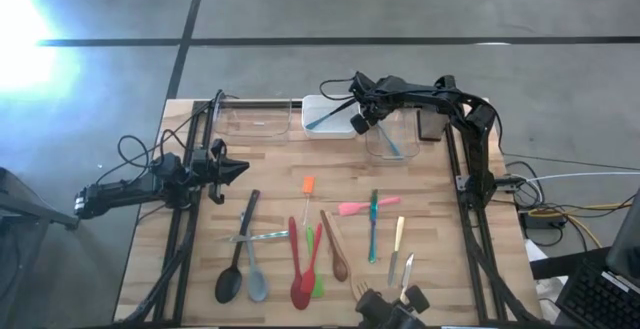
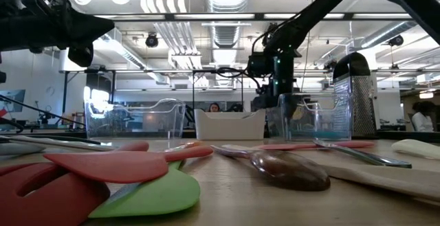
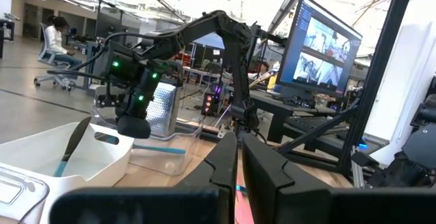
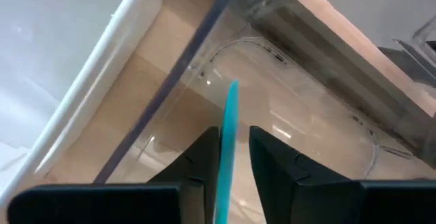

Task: Pick & Place Kitchen Items
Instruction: Put the blue spatula into the right transparent bin, then put the light brown serving spoon into the left transparent bin

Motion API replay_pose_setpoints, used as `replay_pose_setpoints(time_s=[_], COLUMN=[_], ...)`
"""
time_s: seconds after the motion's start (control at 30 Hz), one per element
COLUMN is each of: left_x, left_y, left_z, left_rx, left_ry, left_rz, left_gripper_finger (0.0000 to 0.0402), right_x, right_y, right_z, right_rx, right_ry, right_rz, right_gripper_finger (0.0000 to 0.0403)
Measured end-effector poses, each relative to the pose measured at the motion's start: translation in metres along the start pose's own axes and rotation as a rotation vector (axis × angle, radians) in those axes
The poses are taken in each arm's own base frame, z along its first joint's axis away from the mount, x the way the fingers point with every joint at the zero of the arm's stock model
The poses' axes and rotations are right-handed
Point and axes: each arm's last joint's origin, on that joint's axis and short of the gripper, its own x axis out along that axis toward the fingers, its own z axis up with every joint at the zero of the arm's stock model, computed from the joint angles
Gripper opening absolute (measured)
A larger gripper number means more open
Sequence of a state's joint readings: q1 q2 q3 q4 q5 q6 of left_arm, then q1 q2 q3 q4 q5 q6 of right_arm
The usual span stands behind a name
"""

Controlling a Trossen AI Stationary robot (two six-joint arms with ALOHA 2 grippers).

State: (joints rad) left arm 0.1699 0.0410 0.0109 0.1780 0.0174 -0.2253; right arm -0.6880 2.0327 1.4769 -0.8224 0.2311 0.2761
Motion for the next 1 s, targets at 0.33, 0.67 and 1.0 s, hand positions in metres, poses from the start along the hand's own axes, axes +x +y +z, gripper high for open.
replay_pose_setpoints(time_s=[0.33, 0.67, 1.0], left_x=[0.0, 0.0, 0.0], left_y=[0.0, 0.0, 0.0], left_z=[0.0, 0.0, 0.001], left_rx=[0.0, 0.001, 0.001], left_ry=[0.0, -0.001, -0.006], left_rz=[0.0, -0.001, -0.001], left_gripper_finger=[0.0026, 0.0026, 0.0026], right_x=[-0.049, -0.149, -0.247], right_y=[-0.01, -0.006, 0.016], right_z=[-0.003, -0.031, -0.099], right_rx=[-0.003, -0.036, -0.13], right_ry=[-0.089, -0.338, -0.57], right_rz=[0.023, 0.135, 0.362], right_gripper_finger=[0.0083, 0.0059, 0.0056])
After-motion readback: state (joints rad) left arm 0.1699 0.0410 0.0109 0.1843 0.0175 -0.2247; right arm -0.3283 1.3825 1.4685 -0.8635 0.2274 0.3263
